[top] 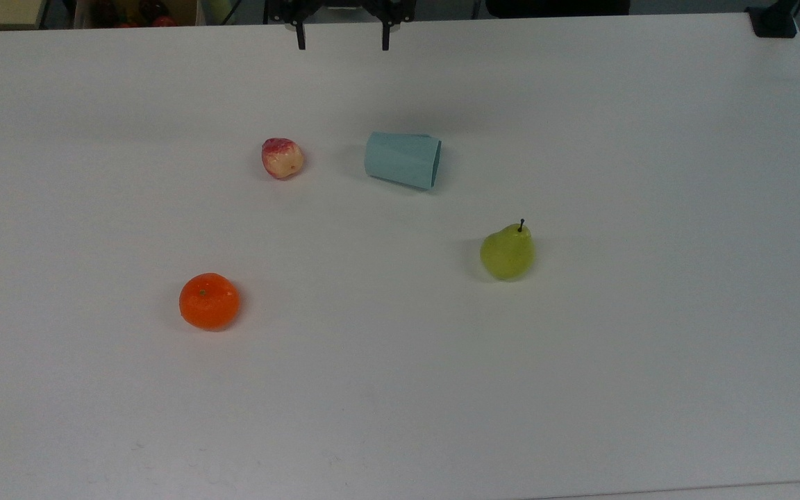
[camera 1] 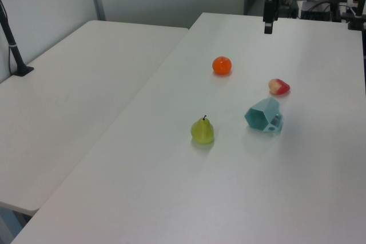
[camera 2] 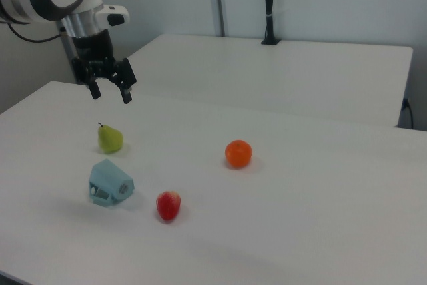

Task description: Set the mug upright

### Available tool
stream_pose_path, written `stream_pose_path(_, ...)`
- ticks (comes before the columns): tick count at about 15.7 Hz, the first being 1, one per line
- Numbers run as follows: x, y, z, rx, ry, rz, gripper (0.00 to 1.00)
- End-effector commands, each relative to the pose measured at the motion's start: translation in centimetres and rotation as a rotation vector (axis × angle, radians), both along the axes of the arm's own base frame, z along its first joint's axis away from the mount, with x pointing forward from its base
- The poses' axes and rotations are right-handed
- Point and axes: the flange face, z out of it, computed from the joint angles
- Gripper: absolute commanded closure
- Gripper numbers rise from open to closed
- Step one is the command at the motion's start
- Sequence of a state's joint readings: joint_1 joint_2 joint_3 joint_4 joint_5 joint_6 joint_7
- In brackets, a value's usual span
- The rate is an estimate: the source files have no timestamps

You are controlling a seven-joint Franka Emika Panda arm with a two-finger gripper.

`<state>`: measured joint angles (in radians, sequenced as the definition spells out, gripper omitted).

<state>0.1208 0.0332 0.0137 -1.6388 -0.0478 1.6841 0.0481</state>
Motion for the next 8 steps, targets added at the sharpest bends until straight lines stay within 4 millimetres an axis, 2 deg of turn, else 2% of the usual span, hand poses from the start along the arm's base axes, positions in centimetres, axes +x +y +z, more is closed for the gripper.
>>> stream_pose_path(1, -0.96, -0.53, 0.18, 0.015, 0.021, 0.003, 0.00)
stream_pose_path(8, -0.91, 0.14, -0.24, 0.002, 0.029, 0.018, 0.00)
